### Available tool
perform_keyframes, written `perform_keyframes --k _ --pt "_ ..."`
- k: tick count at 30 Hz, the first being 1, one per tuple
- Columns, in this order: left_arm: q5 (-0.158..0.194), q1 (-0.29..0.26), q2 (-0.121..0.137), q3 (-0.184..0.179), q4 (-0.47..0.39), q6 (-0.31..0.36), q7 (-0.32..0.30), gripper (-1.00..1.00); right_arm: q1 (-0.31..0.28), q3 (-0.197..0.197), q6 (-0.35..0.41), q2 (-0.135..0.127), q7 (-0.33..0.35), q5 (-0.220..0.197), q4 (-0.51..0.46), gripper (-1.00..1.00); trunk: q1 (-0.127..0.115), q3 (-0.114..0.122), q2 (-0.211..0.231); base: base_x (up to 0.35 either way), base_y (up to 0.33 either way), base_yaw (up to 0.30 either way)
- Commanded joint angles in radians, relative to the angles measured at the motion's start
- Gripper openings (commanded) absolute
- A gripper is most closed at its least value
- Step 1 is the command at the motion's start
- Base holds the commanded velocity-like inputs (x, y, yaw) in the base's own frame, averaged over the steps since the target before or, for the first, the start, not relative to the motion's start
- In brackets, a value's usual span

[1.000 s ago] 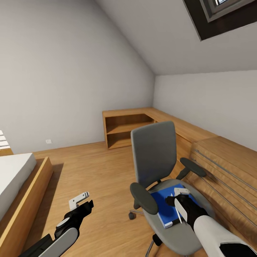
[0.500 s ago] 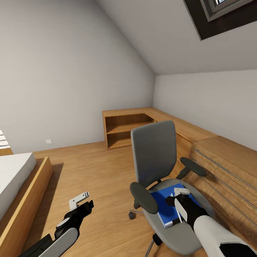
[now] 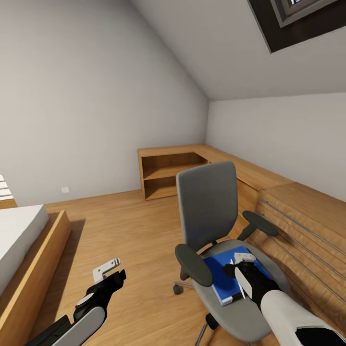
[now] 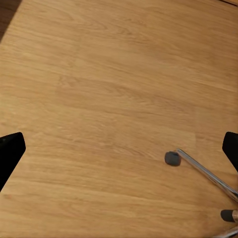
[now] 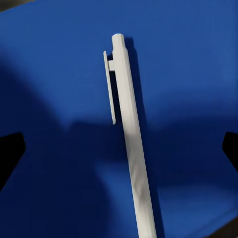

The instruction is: In the bedroom, organize the workspace by keeping the computer under the desk, ensuring the monitor is on the desk, placing the keyboard on the desk next to the monitor, placing the mouse on the desk next to the keyboard, moving the folder from the swivel chair onto the desk next to the mouse, stacking the notebook on top of the folder with the pen on top of the notebook, and positioning the swivel chair next to the desk.

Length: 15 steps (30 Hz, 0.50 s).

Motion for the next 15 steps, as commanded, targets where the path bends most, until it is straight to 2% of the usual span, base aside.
perform_keyframes --k 1,15 --pt "0.002 -0.001 0.001 -0.002 -0.001 0.004 0.005 1.00 0.000 0.006 0.005 -0.001 -0.006 -0.010 -0.002 1.00 0.000 -0.001 -0.001 0.000 0.000 0.000" --pt "0.003 -0.001 -0.001 -0.002 -0.001 0.004 0.005 1.00 0.000 0.006 0.004 -0.001 -0.006 -0.008 -0.004 1.00 0.000 -0.001 -0.001 0.000 0.000 0.000"
